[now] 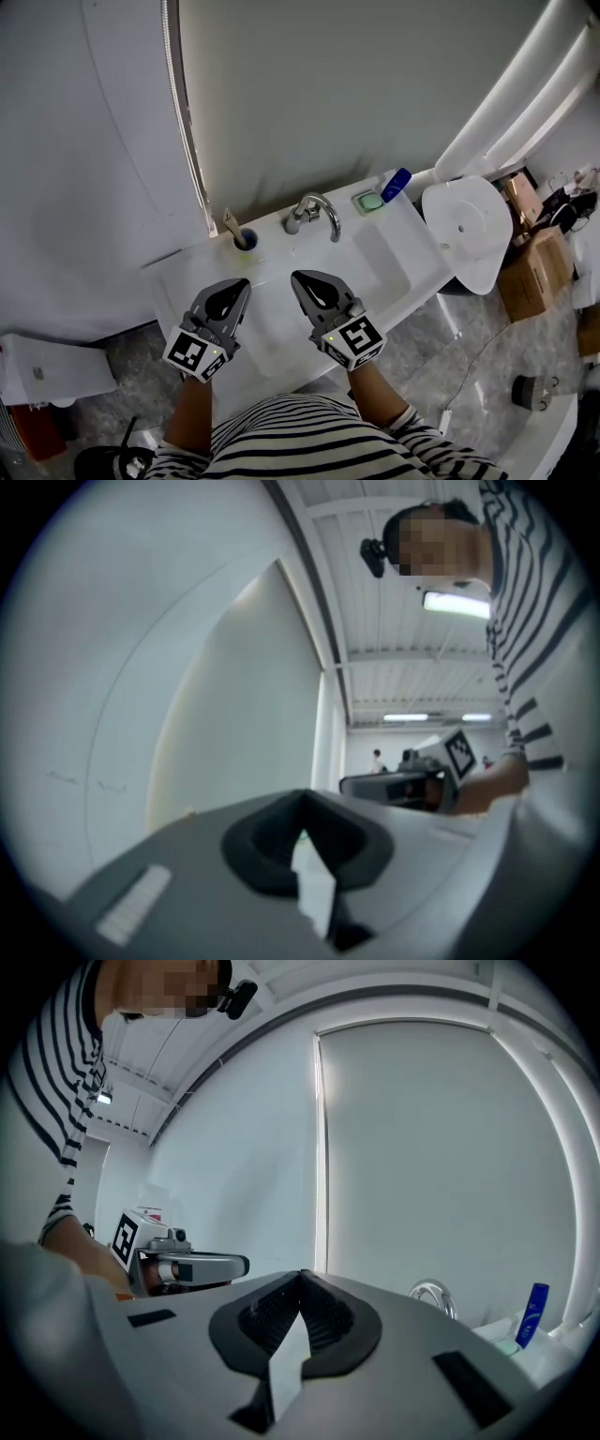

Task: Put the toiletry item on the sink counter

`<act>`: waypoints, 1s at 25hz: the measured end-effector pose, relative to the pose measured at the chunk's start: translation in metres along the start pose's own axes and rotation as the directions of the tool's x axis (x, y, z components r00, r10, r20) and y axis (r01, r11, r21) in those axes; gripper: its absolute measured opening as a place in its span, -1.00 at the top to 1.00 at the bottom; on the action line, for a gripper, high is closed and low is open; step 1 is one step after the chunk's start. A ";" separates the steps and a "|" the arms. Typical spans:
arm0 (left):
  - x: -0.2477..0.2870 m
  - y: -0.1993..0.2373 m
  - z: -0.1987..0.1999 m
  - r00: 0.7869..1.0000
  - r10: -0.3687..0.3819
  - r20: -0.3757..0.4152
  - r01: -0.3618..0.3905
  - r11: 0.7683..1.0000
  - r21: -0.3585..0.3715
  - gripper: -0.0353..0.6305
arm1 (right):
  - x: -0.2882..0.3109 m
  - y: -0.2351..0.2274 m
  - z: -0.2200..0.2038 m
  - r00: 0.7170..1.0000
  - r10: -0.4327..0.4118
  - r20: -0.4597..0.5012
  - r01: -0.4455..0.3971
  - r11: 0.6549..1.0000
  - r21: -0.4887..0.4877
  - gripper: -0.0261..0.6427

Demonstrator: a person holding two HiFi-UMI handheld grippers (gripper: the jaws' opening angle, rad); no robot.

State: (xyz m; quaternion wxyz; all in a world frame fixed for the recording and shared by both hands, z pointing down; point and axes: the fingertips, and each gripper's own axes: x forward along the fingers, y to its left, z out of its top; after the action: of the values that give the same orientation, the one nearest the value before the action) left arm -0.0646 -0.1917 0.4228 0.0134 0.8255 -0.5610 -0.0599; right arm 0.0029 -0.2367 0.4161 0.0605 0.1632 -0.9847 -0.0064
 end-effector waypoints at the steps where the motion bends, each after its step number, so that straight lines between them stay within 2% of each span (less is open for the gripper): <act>1: 0.001 -0.003 -0.002 1.000 -0.010 -0.003 0.010 1.000 -0.002 0.87 | -0.004 0.002 0.001 1.000 -0.003 0.004 0.003 1.000 -0.001 0.90; 6: 0.006 -0.024 -0.010 0.998 -0.062 -0.025 0.061 0.998 -0.034 0.87 | -0.025 0.016 0.000 1.000 0.003 0.019 -0.003 0.999 0.033 0.90; 9: 0.013 -0.037 -0.011 0.995 -0.098 -0.028 0.097 0.995 -0.039 0.87 | -0.035 0.020 -0.004 1.000 -0.010 0.003 0.010 0.999 0.035 0.90; 13: 0.018 -0.051 -0.011 0.991 -0.135 -0.025 0.134 0.990 -0.039 0.87 | -0.046 0.025 0.001 0.999 -0.007 0.032 0.006 0.999 0.046 0.90; 25: 0.009 -0.059 -0.008 0.991 -0.135 -0.015 0.134 0.990 -0.050 0.87 | -0.054 0.039 0.008 1.000 0.017 0.017 -0.018 1.000 0.026 0.90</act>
State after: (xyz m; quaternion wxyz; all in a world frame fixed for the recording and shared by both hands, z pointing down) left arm -0.0063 -0.1783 0.4249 0.0347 0.8614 -0.5022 -0.0670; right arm 0.0405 -0.1824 0.4026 0.0499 0.1554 -0.9866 0.0054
